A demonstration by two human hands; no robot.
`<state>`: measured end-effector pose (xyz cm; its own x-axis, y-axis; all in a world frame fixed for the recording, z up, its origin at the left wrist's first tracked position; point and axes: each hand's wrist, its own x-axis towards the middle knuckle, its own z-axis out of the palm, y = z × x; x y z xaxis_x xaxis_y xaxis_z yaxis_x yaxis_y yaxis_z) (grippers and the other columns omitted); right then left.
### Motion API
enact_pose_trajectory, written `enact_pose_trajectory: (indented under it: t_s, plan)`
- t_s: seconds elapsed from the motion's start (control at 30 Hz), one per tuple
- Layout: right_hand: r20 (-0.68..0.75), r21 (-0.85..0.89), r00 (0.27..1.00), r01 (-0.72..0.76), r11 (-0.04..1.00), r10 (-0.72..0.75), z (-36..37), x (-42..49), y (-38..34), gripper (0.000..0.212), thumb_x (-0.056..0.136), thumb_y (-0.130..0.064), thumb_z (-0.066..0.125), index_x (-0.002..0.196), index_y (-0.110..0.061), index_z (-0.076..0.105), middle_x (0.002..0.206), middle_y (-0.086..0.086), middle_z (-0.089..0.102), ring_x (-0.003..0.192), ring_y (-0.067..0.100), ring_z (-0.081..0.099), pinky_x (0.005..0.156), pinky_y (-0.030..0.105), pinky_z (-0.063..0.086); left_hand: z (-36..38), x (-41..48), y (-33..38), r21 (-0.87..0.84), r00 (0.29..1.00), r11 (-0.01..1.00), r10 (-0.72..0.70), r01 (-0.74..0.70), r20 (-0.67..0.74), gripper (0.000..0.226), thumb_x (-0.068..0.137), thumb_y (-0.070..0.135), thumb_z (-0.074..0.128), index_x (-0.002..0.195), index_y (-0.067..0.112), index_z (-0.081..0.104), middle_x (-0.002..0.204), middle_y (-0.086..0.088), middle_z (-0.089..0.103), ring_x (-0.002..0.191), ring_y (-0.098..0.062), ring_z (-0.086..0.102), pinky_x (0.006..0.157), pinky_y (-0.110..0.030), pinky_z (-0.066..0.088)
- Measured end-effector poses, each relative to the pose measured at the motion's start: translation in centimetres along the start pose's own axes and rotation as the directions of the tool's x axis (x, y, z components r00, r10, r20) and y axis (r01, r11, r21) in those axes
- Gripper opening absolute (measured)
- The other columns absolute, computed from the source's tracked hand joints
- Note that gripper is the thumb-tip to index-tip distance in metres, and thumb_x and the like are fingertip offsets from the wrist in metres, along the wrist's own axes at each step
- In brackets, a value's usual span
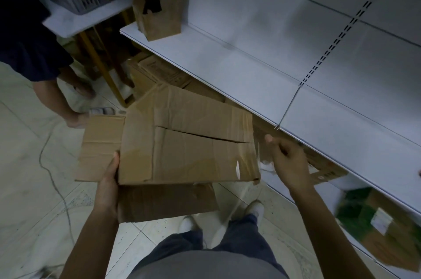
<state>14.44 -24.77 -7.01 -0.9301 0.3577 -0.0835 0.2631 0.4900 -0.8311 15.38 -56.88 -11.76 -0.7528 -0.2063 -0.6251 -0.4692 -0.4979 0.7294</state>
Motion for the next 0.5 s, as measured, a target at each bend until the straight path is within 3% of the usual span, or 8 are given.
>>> enact_pose_trajectory:
  t_s: [0.1,0.2,0.33,0.43,0.5]
  plan:
    - [0.072,0.028,0.993,-0.097,0.995,0.095,1.0,0.2,-0.7,0.048,0.089,-0.048,0.057,0.07,-0.003,0.059,0.059,0.008,0.054,0.055,0.006,0.052,0.057,0.023,0.04,0.4,0.1,-0.5,-0.004,0.999,0.999,-0.034,0.035,0.039,0.04,0.089,0.054,0.051,0.112,0.026,0.066,0.102,-0.008,0.069,0.095,-0.027,0.064,0.081,-0.042,0.049]
    - [0.146,0.003,0.972,-0.185,0.983,0.183,1.2,0.4,0.1,0.038,0.085,-0.045,0.063,0.079,-0.007,0.067,0.069,0.006,0.063,0.065,0.012,0.06,0.059,0.024,0.043,1.0,0.4,-1.3,-0.029,0.997,0.997,-0.065,0.066,0.042,0.045,0.088,0.054,0.052,0.119,0.024,0.064,0.106,-0.009,0.07,0.1,-0.028,0.063,0.084,-0.044,0.049]
    - [0.05,0.053,0.981,-0.189,0.981,0.187,0.6,0.2,1.2,0.037,0.092,-0.032,0.058,0.075,0.0,0.063,0.063,0.009,0.056,0.056,0.014,0.05,0.056,0.027,0.037,1.4,1.3,-2.3,0.039,0.985,0.987,-0.161,0.159,0.062,0.062,0.077,0.063,0.06,0.125,0.023,0.06,0.119,-0.013,0.065,0.108,-0.033,0.061,0.088,-0.047,0.049]
    - [-0.065,-0.021,0.985,-0.164,0.986,0.162,0.2,0.2,1.9,0.045,0.096,-0.035,0.051,0.066,-0.002,0.057,0.064,0.018,0.055,0.056,0.02,0.048,0.055,0.027,0.034,1.7,2.5,-3.8,0.025,0.968,0.972,-0.233,0.236,-0.089,0.051,0.083,0.052,0.062,0.116,0.013,0.054,0.11,-0.01,0.062,0.099,-0.027,0.06,0.08,-0.04,0.049]
    - [-0.135,-0.074,0.983,-0.132,0.989,0.121,-0.3,0.4,2.3,0.048,0.097,-0.034,0.048,0.057,-0.008,0.047,0.056,0.014,0.048,0.053,0.021,0.044,0.053,0.027,0.03,1.4,3.5,-5.2,-0.074,0.951,0.969,-0.246,0.236,-0.185,0.053,0.084,0.039,0.066,0.122,0.005,0.054,0.112,-0.006,0.061,0.097,-0.019,0.058,0.082,-0.035,0.049]
